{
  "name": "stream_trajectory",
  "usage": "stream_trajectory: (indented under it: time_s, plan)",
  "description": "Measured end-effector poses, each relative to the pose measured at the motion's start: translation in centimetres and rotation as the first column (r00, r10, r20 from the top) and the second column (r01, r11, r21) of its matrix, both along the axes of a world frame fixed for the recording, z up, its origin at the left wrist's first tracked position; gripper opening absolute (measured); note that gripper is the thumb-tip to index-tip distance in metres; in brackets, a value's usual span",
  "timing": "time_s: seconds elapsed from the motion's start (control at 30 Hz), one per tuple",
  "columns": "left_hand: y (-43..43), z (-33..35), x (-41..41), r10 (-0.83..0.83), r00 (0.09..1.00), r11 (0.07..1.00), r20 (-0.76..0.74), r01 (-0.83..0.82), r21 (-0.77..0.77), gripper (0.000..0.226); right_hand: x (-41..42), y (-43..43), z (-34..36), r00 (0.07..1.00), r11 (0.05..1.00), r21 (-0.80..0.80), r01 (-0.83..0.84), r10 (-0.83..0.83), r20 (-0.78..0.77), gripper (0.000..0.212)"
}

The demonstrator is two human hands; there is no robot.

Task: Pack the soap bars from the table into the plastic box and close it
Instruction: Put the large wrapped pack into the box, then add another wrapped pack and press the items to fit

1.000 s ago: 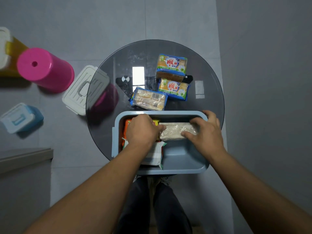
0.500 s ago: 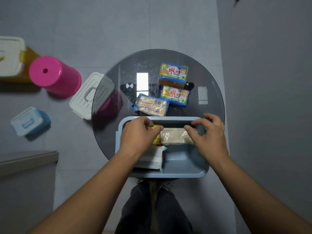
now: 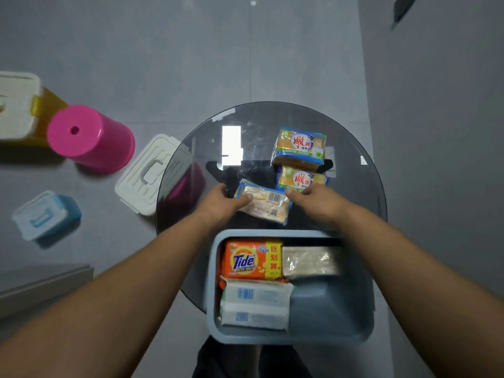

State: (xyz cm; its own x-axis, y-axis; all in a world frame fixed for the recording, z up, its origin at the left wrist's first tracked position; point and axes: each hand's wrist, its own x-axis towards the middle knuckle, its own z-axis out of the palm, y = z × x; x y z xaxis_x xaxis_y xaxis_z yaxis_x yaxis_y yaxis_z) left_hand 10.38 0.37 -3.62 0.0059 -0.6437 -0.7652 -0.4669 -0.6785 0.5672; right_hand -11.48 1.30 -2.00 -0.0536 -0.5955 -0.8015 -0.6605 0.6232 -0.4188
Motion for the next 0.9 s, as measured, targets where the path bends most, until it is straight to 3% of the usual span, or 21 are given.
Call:
stream_trajectory:
  time_s: [0.17,0.3,0.53,0.9]
  plan:
    - [-1.3,-2.8,0.5,-0.103,0.992,0.991,-0.074,0.108,0.081,0.081,0.9,-0.9,-3.8,0.987,0.965,0.246,0.096,-0.123,0.100,0.045]
    - [-1.4,-3.9,0.6,-0.146,0.976,0.976,-0.159,0.168,0.139,0.057,1.7,-0.7,-4.4,0.928,0.923,0.284,0.260,-0.320,0.189,0.040]
    - [-1.3,-4.4,1.0,-0.089,0.983,0.991,-0.163,0.105,0.088,0.060,1.9,-0.8,-4.7,0.933,0.935,0.231,0.268,-0.311,0.180,0.033]
    - [-0.3,4.9,0.6,0.010,0.976,0.981,-0.216,-0.052,-0.189,0.046,1.6,2.1,3.9,0.792,0.873,-0.039,0.486,-0.421,0.442,0.022]
